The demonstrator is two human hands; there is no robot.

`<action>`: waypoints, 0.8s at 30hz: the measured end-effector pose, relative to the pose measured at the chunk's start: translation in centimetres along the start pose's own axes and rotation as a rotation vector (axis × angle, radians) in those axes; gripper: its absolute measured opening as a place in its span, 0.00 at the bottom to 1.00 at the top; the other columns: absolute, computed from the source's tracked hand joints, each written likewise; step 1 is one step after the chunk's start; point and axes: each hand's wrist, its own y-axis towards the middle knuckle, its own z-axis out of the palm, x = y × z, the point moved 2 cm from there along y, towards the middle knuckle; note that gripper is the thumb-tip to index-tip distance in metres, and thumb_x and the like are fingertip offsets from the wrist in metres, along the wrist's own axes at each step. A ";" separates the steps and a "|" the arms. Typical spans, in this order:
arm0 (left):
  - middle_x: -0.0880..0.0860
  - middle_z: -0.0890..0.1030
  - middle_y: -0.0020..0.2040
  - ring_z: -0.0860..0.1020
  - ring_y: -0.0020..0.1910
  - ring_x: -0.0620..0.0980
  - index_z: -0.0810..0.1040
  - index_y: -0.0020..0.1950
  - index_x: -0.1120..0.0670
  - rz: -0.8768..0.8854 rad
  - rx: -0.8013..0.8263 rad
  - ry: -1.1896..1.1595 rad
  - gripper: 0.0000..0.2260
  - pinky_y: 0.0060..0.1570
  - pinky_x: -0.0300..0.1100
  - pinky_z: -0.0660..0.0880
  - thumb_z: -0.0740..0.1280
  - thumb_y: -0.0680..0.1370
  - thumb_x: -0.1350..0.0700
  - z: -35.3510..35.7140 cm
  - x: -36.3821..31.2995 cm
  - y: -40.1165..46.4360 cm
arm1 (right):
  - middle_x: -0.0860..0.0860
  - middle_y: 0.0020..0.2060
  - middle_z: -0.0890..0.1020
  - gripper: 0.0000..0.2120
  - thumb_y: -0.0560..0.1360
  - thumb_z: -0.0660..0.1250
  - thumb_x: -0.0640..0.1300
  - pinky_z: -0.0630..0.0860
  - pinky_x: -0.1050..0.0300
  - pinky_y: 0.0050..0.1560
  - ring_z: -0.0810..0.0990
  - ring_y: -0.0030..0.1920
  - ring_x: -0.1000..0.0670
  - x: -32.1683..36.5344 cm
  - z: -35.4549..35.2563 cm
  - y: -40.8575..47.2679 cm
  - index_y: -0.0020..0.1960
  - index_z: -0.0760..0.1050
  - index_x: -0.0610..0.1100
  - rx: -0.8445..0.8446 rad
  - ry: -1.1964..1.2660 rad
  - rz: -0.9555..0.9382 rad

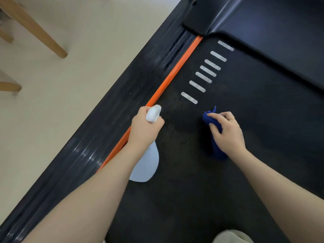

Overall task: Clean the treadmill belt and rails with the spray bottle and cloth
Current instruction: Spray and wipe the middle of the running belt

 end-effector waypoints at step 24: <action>0.49 0.74 0.40 0.71 0.37 0.41 0.73 0.45 0.53 0.140 0.035 0.053 0.04 0.36 0.29 0.68 0.64 0.76 0.62 -0.6 -2.0 -2.1 | 0.43 0.67 0.67 0.23 0.76 0.61 0.40 0.64 0.49 0.61 0.66 0.58 0.39 4.5 5.0 -2.2 0.71 0.64 0.44 0.011 -0.192 0.020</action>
